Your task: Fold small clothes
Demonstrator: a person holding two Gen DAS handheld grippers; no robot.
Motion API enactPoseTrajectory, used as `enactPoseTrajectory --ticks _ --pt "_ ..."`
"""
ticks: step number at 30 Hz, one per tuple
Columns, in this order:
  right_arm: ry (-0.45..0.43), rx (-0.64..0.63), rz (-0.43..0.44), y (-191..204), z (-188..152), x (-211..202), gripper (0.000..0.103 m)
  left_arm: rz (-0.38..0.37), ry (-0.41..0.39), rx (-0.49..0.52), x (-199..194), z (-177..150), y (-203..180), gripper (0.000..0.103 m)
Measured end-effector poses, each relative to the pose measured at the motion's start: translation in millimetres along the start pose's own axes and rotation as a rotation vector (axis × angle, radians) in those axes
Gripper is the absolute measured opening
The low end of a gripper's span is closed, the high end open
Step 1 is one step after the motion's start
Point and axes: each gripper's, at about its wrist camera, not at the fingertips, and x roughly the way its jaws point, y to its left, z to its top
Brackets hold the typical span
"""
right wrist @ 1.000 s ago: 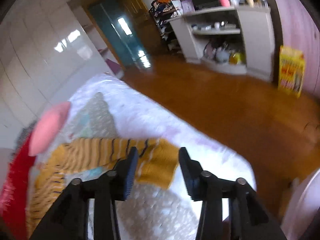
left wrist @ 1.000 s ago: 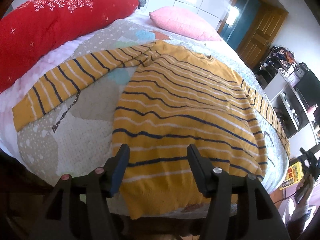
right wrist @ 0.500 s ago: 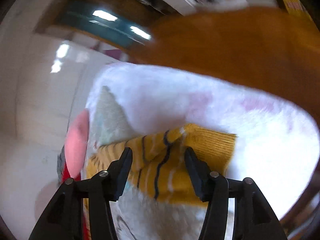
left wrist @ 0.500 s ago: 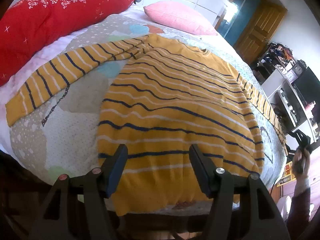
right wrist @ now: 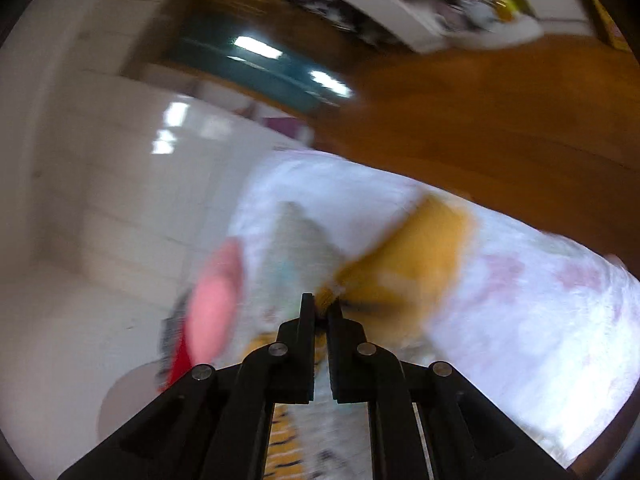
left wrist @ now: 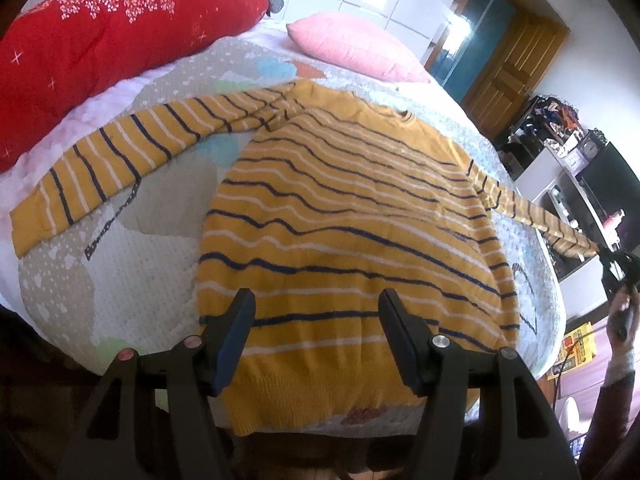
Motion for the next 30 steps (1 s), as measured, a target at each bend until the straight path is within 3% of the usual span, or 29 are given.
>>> enactPoseTrajectory --ticks 4,8,10,13,14,18,20,22,23,24,26,28,30 --pt "0.006 0.053 -0.009 -30 -31 -21 0.006 -0.006 0.024 -0.009 6 -3 5 0.065" --pt "0.083 0.183 -0.111 -98 -73 -6 0.006 -0.011 0.042 -0.02 11 -5 9 0.065" --pt "0.095 0.249 -0.089 -121 -84 0 0.006 -0.009 0.036 -0.016 10 -5 8 0.065" --pt "0.063 0.249 -0.059 -121 -89 -2 0.008 -0.004 0.034 -0.01 9 -5 7 0.065" --pt "0.048 0.23 -0.071 -117 -88 -1 0.011 -0.005 0.038 -0.011 11 -4 7 0.065" --pt "0.005 0.166 -0.097 -100 -80 4 0.042 -0.019 0.04 -0.016 12 -4 6 0.065" --pt "-0.037 0.124 -0.156 -92 -76 9 0.046 -0.024 0.039 -0.012 12 -5 5 0.065" --pt "-0.063 0.057 -0.254 -95 -77 7 0.046 -0.028 0.038 -0.012 12 -5 6 0.065" --pt "-0.058 0.021 -0.288 -92 -75 13 0.04 -0.03 0.034 -0.017 10 -5 9 0.065" --pt "-0.045 -0.029 -0.333 -86 -71 21 0.019 -0.03 0.028 -0.022 10 -6 9 0.065" --pt "-0.016 -0.147 -0.417 -62 -68 40 0.008 -0.028 0.013 -0.037 5 -5 16 0.065" --pt "0.001 -0.261 -0.407 -21 -71 53 0.007 -0.026 -0.002 -0.044 0 -4 24 0.065" --pt "0.039 -0.392 -0.338 42 -80 72 0.007 -0.018 -0.026 -0.045 -6 -3 31 0.065"
